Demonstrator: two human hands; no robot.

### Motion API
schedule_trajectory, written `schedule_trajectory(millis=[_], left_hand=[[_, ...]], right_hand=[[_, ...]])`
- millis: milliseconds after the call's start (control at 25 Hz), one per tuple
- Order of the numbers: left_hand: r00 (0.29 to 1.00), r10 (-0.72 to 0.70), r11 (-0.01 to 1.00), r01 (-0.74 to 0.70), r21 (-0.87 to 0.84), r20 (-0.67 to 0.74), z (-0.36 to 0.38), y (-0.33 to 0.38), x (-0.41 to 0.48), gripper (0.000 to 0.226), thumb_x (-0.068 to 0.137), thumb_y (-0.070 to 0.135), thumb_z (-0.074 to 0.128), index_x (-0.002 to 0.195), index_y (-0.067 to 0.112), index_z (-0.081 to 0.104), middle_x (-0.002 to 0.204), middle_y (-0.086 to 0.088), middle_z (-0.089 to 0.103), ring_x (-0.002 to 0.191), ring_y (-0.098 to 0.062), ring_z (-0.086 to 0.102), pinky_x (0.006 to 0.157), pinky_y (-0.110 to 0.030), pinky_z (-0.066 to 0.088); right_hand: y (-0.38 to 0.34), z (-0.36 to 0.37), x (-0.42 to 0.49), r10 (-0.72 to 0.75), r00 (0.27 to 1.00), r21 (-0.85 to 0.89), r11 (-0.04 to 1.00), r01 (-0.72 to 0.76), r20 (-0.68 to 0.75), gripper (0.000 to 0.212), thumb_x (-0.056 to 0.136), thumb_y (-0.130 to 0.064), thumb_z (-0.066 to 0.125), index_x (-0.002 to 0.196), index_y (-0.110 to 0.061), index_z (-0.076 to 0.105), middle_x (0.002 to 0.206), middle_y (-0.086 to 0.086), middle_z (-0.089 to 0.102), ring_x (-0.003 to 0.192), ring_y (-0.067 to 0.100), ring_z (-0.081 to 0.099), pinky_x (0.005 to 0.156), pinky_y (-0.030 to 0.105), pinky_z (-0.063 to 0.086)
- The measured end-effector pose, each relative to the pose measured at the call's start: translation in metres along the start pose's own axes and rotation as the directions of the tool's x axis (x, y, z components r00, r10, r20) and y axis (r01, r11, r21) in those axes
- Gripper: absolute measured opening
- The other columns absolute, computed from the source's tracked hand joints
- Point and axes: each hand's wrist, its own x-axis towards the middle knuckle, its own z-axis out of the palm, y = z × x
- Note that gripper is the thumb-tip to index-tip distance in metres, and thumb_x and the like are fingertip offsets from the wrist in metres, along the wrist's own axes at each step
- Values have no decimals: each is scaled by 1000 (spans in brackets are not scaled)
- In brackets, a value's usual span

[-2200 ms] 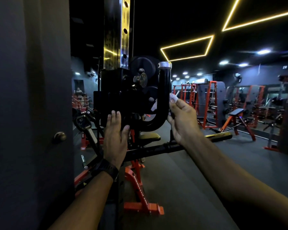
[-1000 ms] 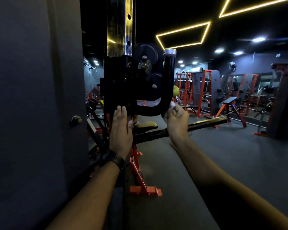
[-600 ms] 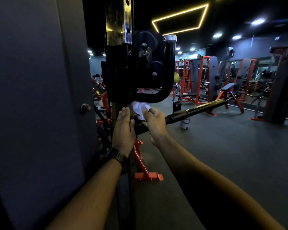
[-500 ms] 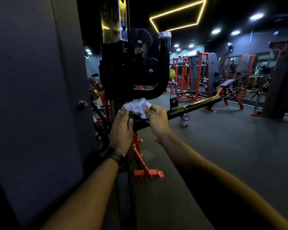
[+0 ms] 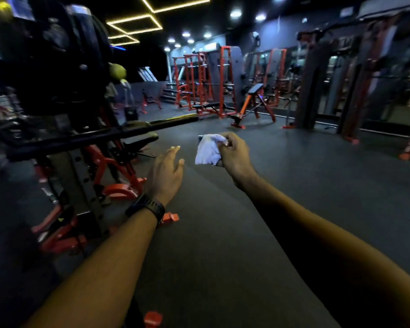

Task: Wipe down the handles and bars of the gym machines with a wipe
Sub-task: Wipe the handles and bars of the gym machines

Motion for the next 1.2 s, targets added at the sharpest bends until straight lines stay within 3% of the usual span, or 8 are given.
schedule_trajectory(millis=[120,280,480,800,960,1080,1200], left_hand=[[995,9,999,-6,-37,101,50,40,-8,45,99,21,53,142,10,48,144,-12,50,132,-30,44,107,-35,33],[964,76,993,-51,-103,253,122,87,3,45,96,17,57,139,7,51,141,-14,53,131,-31,47,107,-34,33],[920,155,981,-102,-163,359,222,116,53,43,94,15,60,136,4,54,138,-16,55,129,-32,50,109,-36,35],[846,254,965,-186,-187,468,387,144,195,46,98,27,55,141,14,50,143,-10,52,129,-30,50,107,-41,41],[819,297,954,-226,-199,492,467,164,266,46,99,29,53,142,15,49,143,-9,52,129,-29,50,105,-41,41],[796,325,946,-263,-191,511,533,174,313,45,99,30,52,142,18,48,143,-6,52,129,-27,50,105,-41,42],[782,342,940,-287,-186,521,617,186,367,45,99,31,51,142,18,48,143,-5,52,129,-26,49,105,-40,41]], right_hand=[[21,-71,-9,60,998,-155,986,-64,-30,12,77,-10,58,79,-16,68,78,2,70,73,13,63,73,41,57],[59,-151,2,159,984,-233,957,-172,-76,12,68,-11,58,63,-9,69,61,1,70,63,9,66,68,35,58],[118,-212,48,147,963,-366,904,-223,-225,10,83,-15,62,79,-13,71,78,0,71,76,16,67,68,34,56],[210,-286,200,115,941,-441,861,-254,-318,18,86,-7,58,96,-13,72,96,2,73,89,19,68,77,34,58],[263,-322,275,185,911,-457,818,-350,-367,24,83,-1,53,86,-12,73,88,6,73,80,20,69,73,37,60],[317,-355,335,189,903,-456,812,-365,-387,25,80,0,51,85,-13,72,85,3,72,82,19,68,78,41,59],[376,-396,410,156,908,-427,843,-328,-390,28,78,-3,48,85,-16,72,82,1,73,78,20,70,72,44,60]])
